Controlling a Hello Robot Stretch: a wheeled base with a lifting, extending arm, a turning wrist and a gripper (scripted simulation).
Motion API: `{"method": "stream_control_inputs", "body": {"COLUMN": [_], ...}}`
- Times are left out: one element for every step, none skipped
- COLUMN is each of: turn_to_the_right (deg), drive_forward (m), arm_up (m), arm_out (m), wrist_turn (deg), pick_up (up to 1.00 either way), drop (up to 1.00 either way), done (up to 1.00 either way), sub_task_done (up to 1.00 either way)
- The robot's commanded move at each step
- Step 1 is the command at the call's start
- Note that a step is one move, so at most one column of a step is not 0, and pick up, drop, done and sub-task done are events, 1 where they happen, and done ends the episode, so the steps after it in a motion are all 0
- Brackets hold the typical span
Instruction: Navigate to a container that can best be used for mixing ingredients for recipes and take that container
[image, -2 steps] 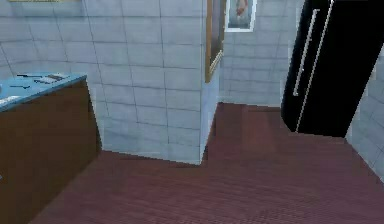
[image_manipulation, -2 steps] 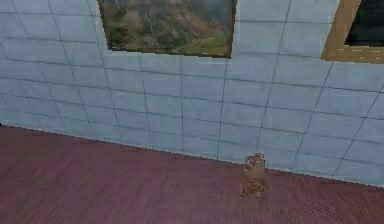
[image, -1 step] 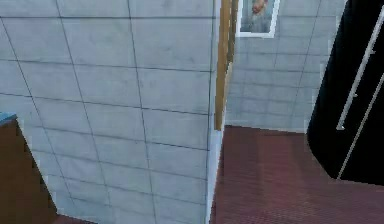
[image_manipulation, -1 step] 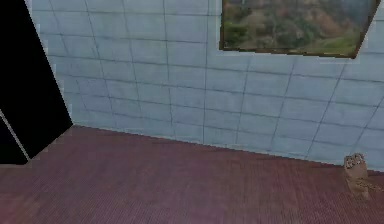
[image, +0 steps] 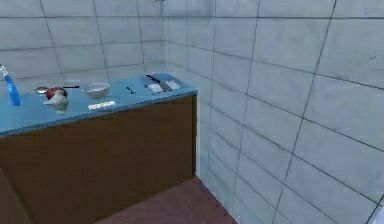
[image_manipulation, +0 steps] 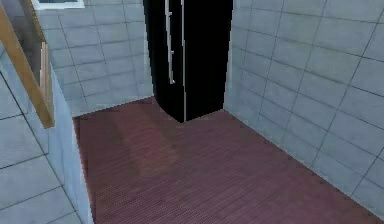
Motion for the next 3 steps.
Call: {"method": "stream_control_inputs", "body": {"turn_to_the_right": [0.0, -45.0, -45.0], "drive_forward": [0.4, 0.0, 0.0], "arm_up": [0.0, 0.0, 0.0], "arm_out": [0.0, 0.0, 0.0], "wrist_turn": [0.0, 0.0, 0.0], "pick_up": [0.0, 0.0, 0.0], "drop": [0.0, 0.0, 0.0], "done": [0.0, 0.0, 0.0], "sub_task_done": [0.0, 0.0, 0.0]}}
